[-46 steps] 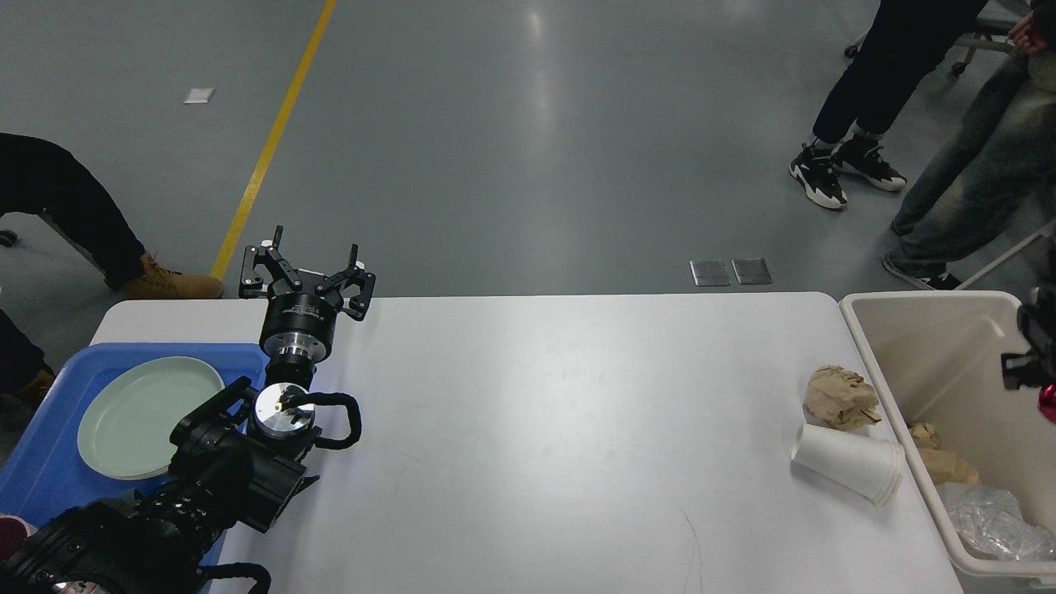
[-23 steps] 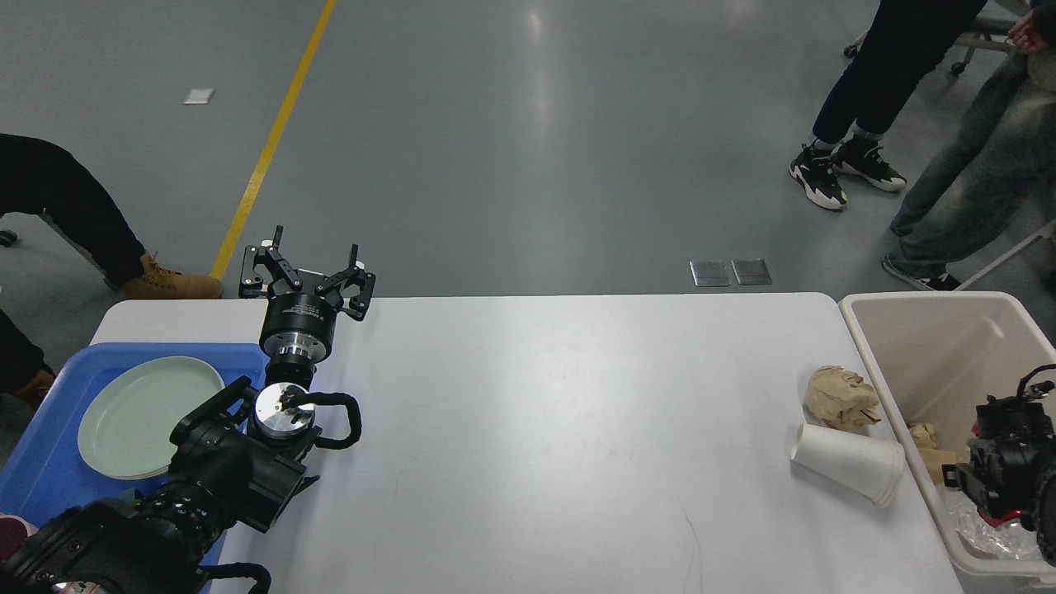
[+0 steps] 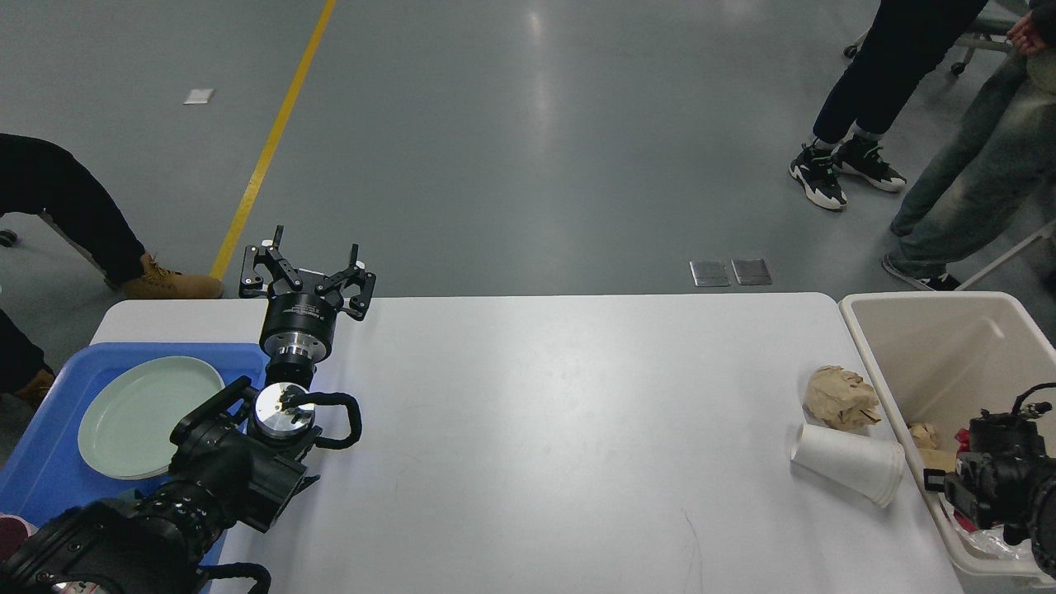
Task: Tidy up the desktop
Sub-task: 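Lower the red can into the white bin and release it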
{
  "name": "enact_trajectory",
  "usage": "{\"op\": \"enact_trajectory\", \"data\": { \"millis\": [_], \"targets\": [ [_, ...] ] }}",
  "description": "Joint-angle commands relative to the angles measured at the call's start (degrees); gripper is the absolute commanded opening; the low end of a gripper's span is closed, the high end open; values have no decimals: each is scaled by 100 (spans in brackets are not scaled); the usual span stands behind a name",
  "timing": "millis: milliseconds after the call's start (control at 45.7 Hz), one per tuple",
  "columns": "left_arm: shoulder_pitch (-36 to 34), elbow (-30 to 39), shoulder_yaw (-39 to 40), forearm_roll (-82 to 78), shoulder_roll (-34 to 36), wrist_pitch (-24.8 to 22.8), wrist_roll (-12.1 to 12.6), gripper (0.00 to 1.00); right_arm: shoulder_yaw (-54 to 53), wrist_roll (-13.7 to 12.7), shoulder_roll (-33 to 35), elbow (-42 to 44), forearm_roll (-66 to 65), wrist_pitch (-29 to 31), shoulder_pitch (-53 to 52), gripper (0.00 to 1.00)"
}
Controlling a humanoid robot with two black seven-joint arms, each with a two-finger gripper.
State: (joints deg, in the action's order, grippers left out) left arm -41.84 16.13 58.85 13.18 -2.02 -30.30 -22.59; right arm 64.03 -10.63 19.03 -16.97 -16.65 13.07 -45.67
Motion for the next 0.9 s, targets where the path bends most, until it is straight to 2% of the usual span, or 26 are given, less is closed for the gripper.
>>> {"op": "enact_trajectory", "data": {
  "millis": [0, 175, 307, 372, 460, 723, 767, 810, 876],
  "targets": [
    [0, -4, -5, 0, 0, 6, 0, 97, -84, 0, 188, 26, 3, -200, -4, 50],
    [0, -4, 4, 0, 0, 6, 0, 97, -93, 0, 364, 88, 3, -235, -4, 59],
    [0, -4, 4, 0, 0, -2, 0, 97, -101, 0, 461, 88, 3, -235, -4, 60],
    [0, -4, 4, 0, 0, -2, 0, 97, -119, 8, 461, 88, 12, -235, -4, 67],
    [0, -4, -5, 0, 0, 6, 0, 97, -128, 8, 461, 88, 12, -235, -4, 70],
    [0, 4, 4, 0, 0, 6, 0, 97, -136, 8, 478, 71, 21, -235, -56, 74],
    [0, -4, -5, 0, 0, -2, 0, 97, -154, 8, 505, 53, 30, -226, -100, 82],
    [0, -4, 4, 0, 0, 6, 0, 97, -206, 17, 549, 35, 39, -217, -162, 100],
    [0, -4, 4, 0, 0, -2, 0, 97, -364, 8, 575, -35, 39, -156, -407, 100]
  ]
}}
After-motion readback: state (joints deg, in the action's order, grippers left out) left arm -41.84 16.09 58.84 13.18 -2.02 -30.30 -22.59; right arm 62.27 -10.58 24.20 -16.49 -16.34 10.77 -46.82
